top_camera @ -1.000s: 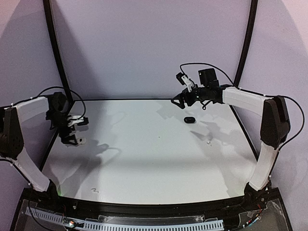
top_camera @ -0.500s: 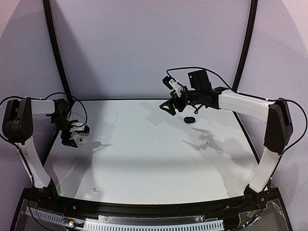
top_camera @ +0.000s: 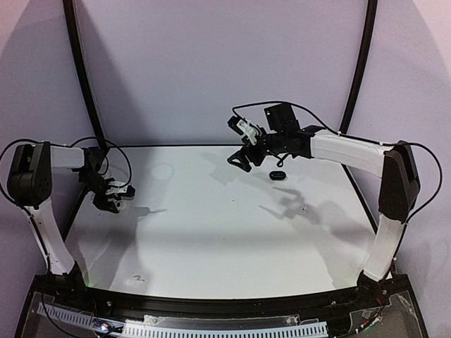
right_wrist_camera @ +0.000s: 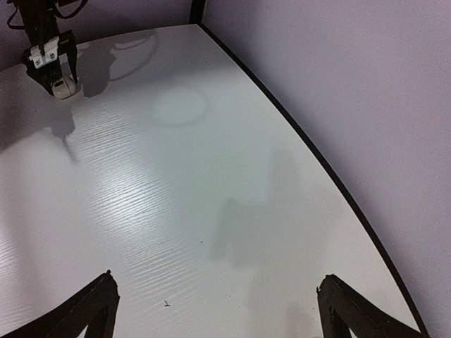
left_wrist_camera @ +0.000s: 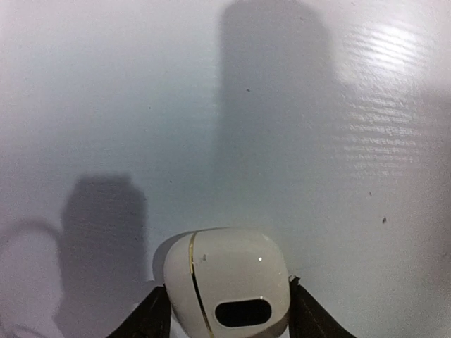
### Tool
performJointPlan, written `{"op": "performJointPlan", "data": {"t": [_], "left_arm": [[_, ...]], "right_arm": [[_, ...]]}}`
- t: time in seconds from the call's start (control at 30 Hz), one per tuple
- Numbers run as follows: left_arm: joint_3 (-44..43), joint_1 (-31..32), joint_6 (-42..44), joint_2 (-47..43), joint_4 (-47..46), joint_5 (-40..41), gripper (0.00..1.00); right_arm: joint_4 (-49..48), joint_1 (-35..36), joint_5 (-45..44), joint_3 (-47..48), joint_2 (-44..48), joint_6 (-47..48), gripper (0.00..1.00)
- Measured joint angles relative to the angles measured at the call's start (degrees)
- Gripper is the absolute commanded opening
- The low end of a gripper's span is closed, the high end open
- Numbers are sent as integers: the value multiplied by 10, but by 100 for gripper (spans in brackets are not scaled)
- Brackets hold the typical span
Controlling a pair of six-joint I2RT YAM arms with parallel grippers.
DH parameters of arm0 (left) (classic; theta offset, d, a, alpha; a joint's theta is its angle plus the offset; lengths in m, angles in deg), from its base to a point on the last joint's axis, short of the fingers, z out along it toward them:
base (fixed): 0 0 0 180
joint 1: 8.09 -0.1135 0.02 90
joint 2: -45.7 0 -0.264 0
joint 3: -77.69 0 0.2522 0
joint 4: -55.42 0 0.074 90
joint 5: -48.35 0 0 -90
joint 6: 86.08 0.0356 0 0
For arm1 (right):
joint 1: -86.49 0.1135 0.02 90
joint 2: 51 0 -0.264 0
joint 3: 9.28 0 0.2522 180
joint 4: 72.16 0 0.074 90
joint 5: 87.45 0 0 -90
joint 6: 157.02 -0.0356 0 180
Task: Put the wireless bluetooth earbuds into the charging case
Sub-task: Pick up the charging case from the center of the board, then pass from the left arm to the right
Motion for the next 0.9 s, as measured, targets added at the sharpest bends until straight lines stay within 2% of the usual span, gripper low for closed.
{"op": "performJointPlan", "data": {"t": [0.03, 0.1, 0.2, 0.4, 0.53, 0.63, 0.77, 0.9], "left_arm": [[0, 1, -1, 1, 0, -1, 49], [0, 2, -1, 2, 0, -4, 37], [0, 3, 5, 2, 1, -10, 28], [0, 8, 5, -1, 9, -26, 24], [0, 35, 4, -47, 10, -50, 23], [5, 89, -11, -135, -35, -74, 23], [50, 191, -64, -273, -175, -89, 22], [81, 275, -115, -324, -282, -71, 21]], "right_arm": [[0, 1, -1, 2, 0, 0, 98], [0, 2, -3, 2, 0, 1, 99], [1, 2, -9, 3, 0, 2, 99], [-7, 3, -21, 5, 1, -19, 99], [-42, 2, -17, 1, 13, -66, 99], [-87, -2, 46, -1, 33, -121, 99], [-169, -2, 134, 0, 44, -220, 93], [-217, 7, 181, 0, 42, -315, 88]]}}
